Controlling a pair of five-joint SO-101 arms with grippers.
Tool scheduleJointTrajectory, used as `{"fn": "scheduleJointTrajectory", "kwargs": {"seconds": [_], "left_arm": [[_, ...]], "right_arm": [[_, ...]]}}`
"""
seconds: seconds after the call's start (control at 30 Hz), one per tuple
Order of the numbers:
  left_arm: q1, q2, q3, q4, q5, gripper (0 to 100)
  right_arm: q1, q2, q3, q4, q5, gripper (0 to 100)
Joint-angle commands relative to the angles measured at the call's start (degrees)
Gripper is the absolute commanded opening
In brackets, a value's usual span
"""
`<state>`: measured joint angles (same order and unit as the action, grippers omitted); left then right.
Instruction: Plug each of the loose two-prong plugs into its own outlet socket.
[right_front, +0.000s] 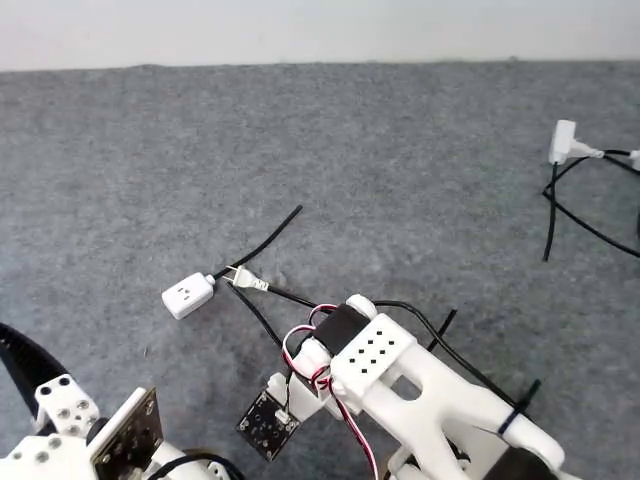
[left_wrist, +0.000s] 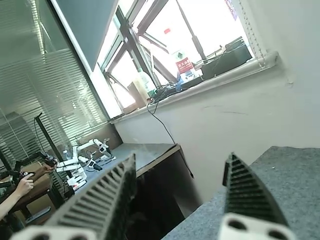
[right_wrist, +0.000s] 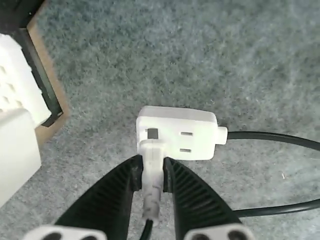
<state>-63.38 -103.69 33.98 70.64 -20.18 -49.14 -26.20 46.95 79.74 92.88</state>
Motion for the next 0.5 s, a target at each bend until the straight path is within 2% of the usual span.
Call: {"fn": "scheduleJointTrajectory", "kwargs": {"seconds": [0.0, 0.47], "left_arm": [[0.09, -0.70, -0.13, -1.93, 1.05, 28], [0.18, -0.70, 0.04, -1.93, 1.05, 28]], "right_arm": [[-0.31, 0.75, 0.53, -1.27, 0.62, 0.9], [6.02, 0.66, 0.26, -1.36, 3.34, 0.9]]}}
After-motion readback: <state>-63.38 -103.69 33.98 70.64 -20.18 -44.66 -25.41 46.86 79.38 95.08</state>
